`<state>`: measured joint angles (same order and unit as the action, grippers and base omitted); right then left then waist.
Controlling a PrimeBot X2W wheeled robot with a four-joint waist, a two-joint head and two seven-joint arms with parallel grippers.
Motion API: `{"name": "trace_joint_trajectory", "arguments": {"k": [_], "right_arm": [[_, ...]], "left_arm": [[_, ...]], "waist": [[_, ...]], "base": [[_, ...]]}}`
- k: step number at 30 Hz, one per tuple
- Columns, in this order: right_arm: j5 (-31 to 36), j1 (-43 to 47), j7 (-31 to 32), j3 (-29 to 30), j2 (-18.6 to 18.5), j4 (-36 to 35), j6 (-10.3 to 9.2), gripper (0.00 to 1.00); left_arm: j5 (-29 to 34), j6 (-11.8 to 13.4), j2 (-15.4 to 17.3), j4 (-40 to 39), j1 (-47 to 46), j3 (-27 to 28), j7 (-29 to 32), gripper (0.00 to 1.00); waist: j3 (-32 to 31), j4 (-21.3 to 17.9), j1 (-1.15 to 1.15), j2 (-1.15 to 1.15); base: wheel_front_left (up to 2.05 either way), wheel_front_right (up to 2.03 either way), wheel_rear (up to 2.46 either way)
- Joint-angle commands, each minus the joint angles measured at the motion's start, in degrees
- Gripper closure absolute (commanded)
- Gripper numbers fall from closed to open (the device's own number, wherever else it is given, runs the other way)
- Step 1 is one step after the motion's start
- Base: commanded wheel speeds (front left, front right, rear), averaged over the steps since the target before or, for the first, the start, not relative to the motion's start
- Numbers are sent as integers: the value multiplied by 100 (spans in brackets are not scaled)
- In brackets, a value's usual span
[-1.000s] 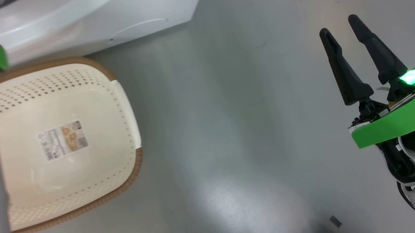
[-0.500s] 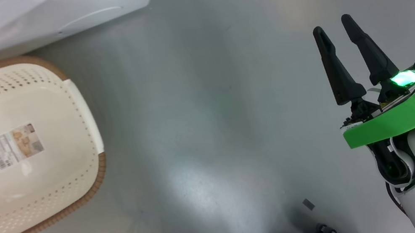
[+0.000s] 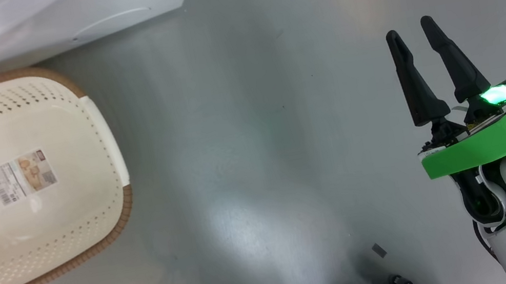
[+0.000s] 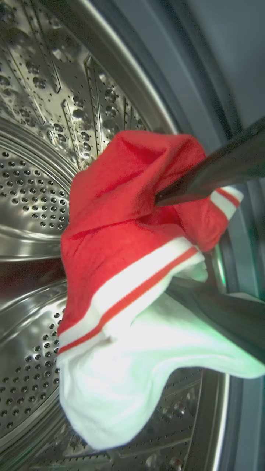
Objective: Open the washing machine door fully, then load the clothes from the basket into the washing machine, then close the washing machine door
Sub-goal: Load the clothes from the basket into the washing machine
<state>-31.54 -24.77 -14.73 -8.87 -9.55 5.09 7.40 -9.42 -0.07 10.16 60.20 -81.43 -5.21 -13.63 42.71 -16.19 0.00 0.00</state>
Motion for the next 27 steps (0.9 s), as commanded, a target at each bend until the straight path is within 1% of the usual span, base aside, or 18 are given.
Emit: {"name": "trace_joint_trajectory", "arguments": {"k": [1,5,10,18,27], "right_arm": [[-5,110,-27,-82,-69,-101,9,0],[4,137,-27,-90,-112,-88,9,0],[5,157,-27,-121,-146,-61,9,0],[9,222,-27,-153,-221,-6,9,0],[14,305,-27,-191,-274,58,9,0]], "left_arm": [[-1,57,85,-217,285,-32,-53,0],[0,115,-61,-519,751,-99,-104,0],[-38,88,-88,-787,1083,-124,-120,0],[-145,-117,-2,-1193,1481,-145,-132,0],[-293,-299,1,-1656,2199,-101,-136,0]], "waist": [[-103,86,0,0],[-257,180,0,0],[-422,240,0,0],[-734,351,0,0],[-1110,482,0,0]], "base": [[0,0,0],[0,0,0],[0,0,0],[0,0,0],[0,0,0]]}}
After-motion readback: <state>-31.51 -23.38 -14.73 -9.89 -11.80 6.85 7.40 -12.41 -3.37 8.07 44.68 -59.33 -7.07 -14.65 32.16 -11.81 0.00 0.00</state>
